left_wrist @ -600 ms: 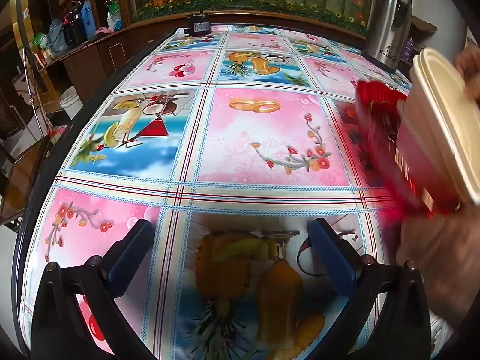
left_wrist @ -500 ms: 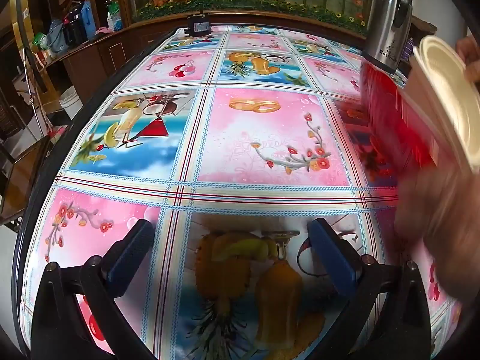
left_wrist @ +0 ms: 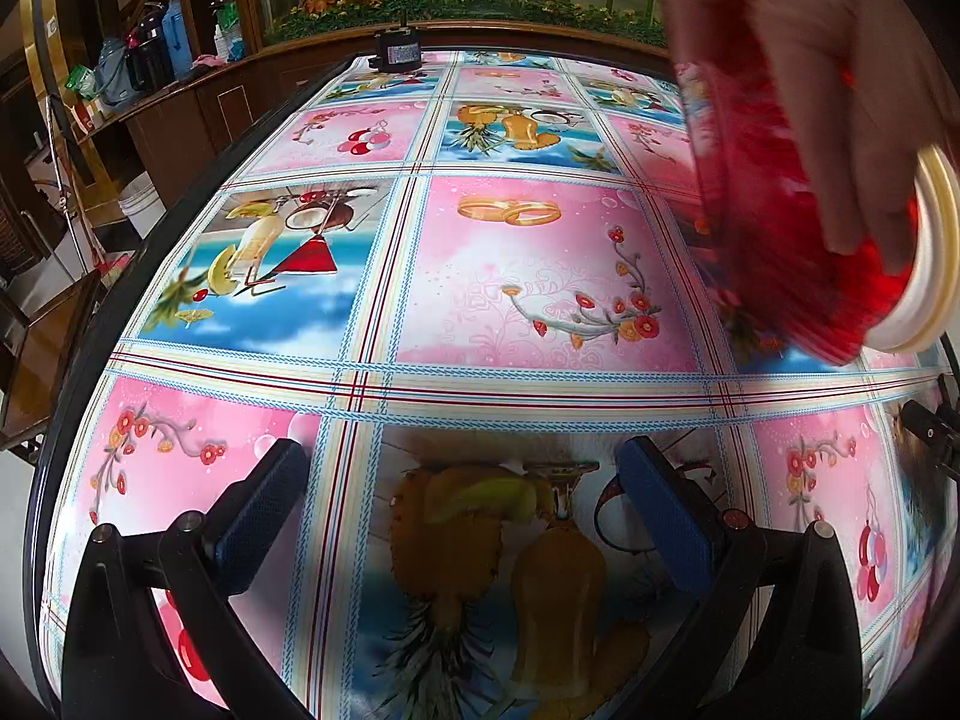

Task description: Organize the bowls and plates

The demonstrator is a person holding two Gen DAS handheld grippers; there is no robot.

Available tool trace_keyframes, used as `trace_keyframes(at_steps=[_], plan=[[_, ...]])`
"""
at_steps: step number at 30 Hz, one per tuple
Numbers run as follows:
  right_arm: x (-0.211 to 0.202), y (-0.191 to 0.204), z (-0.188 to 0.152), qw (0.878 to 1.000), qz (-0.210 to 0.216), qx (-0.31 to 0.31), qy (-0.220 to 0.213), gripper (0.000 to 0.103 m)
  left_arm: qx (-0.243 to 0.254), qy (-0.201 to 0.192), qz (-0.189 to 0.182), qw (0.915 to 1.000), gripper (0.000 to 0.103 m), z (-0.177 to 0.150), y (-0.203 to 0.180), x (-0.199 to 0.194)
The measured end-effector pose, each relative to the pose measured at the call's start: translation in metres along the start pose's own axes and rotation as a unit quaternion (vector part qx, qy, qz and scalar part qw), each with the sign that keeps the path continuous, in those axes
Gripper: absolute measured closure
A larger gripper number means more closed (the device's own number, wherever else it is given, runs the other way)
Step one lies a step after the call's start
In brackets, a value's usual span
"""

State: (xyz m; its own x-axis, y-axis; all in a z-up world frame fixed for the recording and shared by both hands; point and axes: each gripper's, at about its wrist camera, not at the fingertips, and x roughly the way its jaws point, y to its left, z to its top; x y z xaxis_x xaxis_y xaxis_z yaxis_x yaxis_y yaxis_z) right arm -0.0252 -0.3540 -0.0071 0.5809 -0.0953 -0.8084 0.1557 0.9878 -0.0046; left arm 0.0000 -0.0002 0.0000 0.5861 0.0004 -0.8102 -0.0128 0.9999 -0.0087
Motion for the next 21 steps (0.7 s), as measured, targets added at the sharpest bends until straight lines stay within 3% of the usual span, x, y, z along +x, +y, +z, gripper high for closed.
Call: trace_keyframes(at_steps=[21], plan=[[0.0025,-0.0028,0.0025,1.0,0.0,0.001,0.0,0.0,0.0,0.0,0.0,1.0,0.0,0.0001,0.0005,-0.0004]])
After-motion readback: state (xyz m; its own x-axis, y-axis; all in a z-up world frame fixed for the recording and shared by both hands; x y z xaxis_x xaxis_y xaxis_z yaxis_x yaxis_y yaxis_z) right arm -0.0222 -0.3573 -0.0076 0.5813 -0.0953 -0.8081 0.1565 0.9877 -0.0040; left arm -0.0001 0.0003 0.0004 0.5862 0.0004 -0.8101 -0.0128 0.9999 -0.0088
